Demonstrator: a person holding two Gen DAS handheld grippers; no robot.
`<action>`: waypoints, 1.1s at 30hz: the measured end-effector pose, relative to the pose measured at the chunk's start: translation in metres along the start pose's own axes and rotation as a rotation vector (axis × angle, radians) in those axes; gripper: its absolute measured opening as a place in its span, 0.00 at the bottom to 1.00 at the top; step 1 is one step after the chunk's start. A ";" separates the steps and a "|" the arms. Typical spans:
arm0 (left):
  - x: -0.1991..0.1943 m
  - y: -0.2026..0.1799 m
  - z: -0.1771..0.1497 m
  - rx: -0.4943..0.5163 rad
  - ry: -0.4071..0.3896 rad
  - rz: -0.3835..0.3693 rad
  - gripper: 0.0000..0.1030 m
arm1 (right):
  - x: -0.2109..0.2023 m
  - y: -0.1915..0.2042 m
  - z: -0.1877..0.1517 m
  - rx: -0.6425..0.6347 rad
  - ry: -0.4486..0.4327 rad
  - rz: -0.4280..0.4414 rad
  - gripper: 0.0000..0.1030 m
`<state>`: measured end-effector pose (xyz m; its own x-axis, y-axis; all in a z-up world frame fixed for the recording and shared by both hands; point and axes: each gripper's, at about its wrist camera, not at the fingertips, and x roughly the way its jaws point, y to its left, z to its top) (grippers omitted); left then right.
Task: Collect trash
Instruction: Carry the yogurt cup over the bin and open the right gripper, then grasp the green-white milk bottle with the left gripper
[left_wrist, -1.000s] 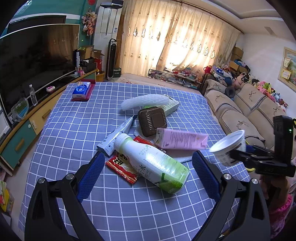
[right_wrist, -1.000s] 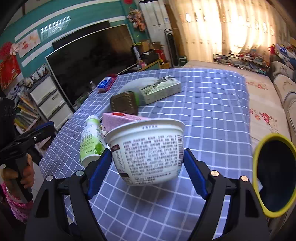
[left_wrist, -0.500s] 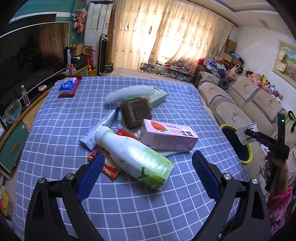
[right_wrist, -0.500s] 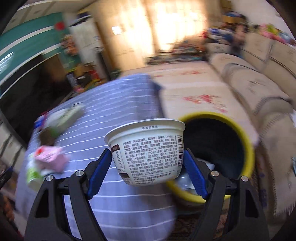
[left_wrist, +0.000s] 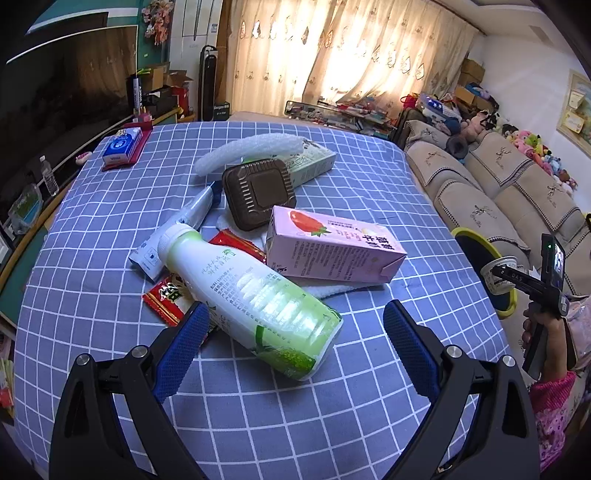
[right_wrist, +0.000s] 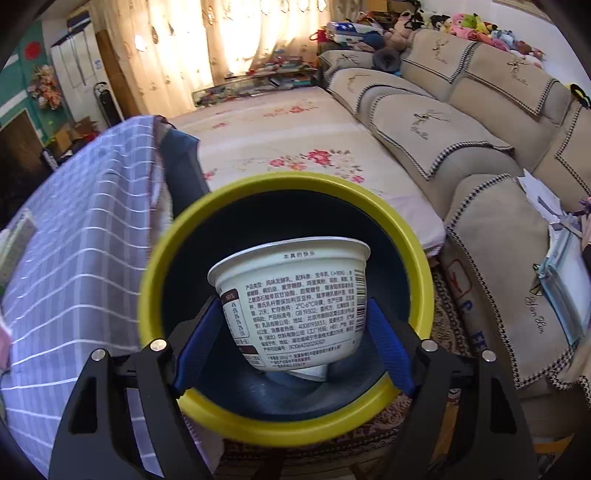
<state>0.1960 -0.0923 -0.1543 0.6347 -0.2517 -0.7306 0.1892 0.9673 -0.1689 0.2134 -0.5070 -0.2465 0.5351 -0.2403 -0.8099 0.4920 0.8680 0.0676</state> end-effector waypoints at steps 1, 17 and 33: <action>0.002 0.000 0.000 -0.003 0.004 0.003 0.91 | 0.004 0.001 0.002 0.003 0.009 -0.003 0.73; 0.024 0.013 0.000 -0.043 0.042 0.038 0.91 | 0.004 0.013 -0.002 -0.022 0.022 0.015 0.77; -0.001 0.069 -0.011 -0.072 0.029 0.222 0.91 | -0.002 0.026 -0.002 -0.043 0.019 0.042 0.77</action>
<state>0.1999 -0.0251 -0.1722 0.6324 -0.0326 -0.7740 -0.0073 0.9988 -0.0480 0.2236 -0.4826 -0.2442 0.5416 -0.1954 -0.8176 0.4394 0.8949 0.0772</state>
